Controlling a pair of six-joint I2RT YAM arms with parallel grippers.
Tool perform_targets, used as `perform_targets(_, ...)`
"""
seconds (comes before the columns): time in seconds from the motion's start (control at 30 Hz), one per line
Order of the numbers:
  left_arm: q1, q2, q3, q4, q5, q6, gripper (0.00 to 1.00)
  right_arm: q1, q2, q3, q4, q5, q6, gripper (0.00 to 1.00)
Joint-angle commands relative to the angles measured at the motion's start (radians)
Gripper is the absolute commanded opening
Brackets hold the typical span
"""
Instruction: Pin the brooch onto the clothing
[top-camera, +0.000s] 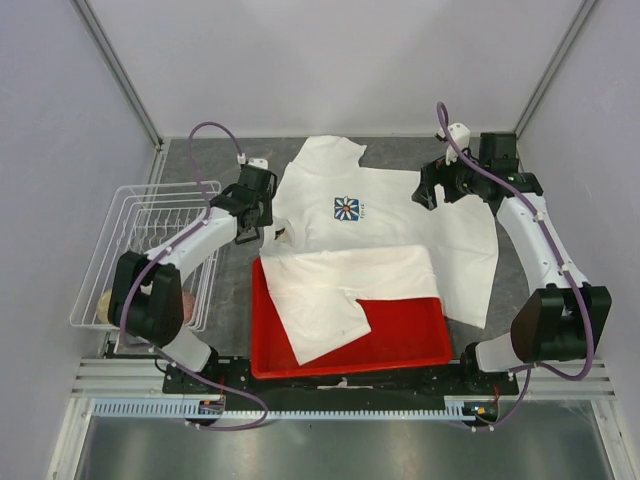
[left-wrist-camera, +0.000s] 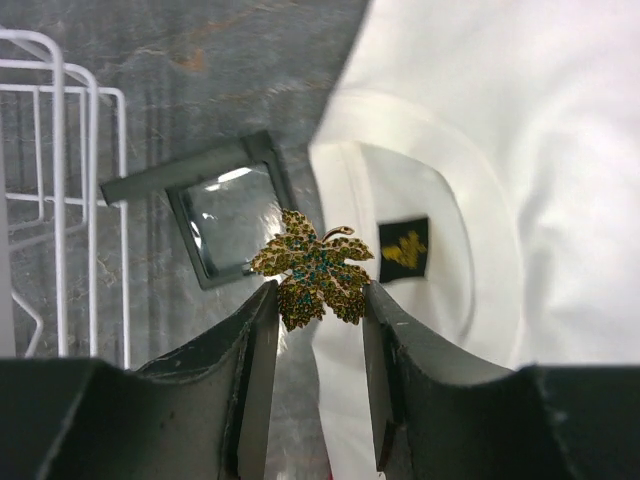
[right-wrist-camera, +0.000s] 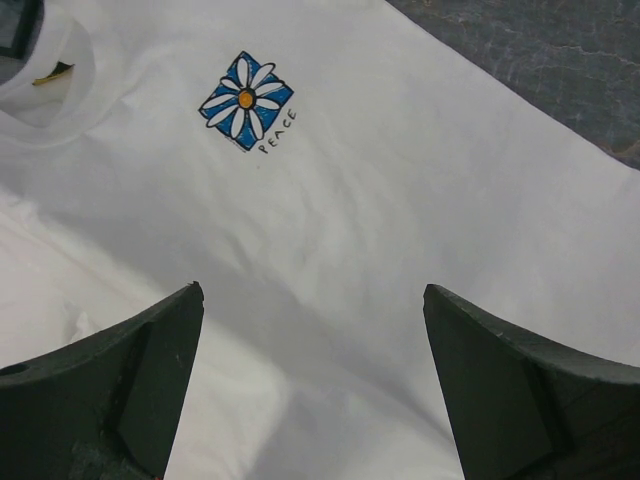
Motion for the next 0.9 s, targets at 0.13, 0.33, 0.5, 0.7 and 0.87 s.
perform_targets(0.13, -0.175, -0.338, -0.151, 0.069, 0.057, 0.226, 0.43, 0.003, -0.088, -0.018, 0.034, -0.204, 0.217, 0.98)
perform_targets(0.33, -0.322, -0.571, -0.312, 0.252, 0.191, 0.433, 0.47, 0.021, -0.130, -0.131, 0.170, -0.371, 0.444, 0.98)
perform_targets(0.5, -0.454, -0.737, -0.430, 0.408, 0.275, 0.616, 0.47, 0.105, -0.165, -0.212, 0.373, -0.408, 0.674, 0.98)
perform_targets(0.7, -0.509, -0.774, -0.477, 0.497, 0.361, 0.796, 0.46, 0.234, -0.153, -0.262, 0.471, -0.396, 0.754, 0.97)
perform_targets(0.87, -0.442, -0.708, -0.366, 0.251, 0.377, 0.781, 0.57, 0.236, -0.121, -0.194, 0.238, -0.345, 0.532, 0.96)
